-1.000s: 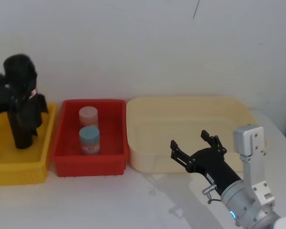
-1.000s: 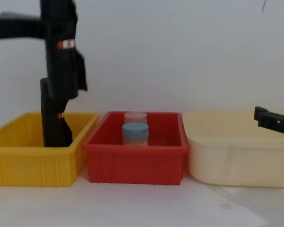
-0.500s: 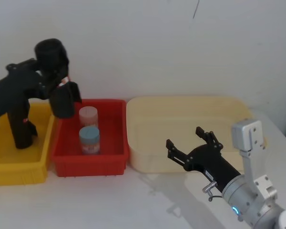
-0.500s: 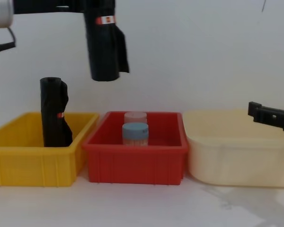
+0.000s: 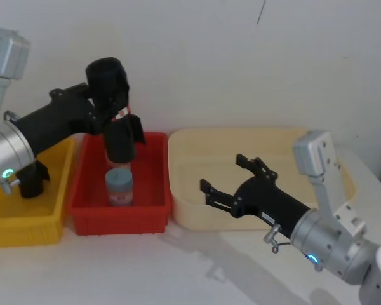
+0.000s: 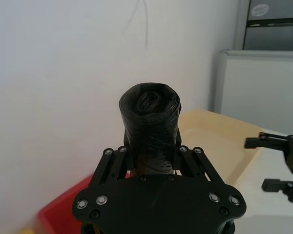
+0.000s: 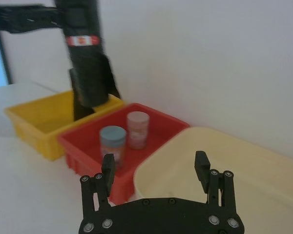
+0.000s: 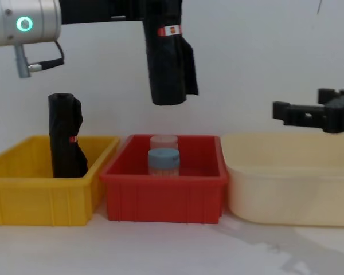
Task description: Pick up the garbage bag with the one hand and transfer it to the other hand.
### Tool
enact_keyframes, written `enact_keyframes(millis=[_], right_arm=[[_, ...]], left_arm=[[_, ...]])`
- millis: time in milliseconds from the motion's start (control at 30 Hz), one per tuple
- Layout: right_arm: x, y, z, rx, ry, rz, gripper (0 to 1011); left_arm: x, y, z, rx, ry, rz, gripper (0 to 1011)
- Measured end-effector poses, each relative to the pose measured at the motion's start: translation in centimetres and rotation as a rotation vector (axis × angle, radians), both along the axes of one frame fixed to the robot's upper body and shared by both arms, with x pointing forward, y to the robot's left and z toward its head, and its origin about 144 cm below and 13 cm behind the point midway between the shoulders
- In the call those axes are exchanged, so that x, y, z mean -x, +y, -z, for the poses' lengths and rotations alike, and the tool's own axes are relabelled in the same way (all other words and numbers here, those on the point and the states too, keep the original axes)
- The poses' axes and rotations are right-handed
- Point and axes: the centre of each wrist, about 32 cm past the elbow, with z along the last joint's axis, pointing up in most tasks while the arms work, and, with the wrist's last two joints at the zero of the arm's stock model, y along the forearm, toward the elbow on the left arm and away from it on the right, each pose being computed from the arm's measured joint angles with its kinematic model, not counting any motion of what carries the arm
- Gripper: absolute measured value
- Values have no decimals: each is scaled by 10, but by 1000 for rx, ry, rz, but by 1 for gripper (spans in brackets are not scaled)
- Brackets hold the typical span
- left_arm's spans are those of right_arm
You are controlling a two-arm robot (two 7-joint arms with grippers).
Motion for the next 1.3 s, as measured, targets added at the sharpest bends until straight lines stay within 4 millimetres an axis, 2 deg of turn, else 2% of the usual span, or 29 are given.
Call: enact_keyframes(millis=[167, 400, 833, 1300], right_arm=[[-9, 5, -14, 17, 12, -67, 1000], [-21, 12, -23, 31, 26, -118, 1000], [-37, 26, -24, 34, 28, -159, 1000], [-42, 36, -21, 16, 41, -206, 1000]], left_arm=[[-2, -7, 1, 6, 14, 33, 386], [-3, -14, 1, 14, 37, 75, 386], [-1, -24, -3, 5, 91, 137, 386], [-2, -31, -11, -33, 121, 184, 386]])
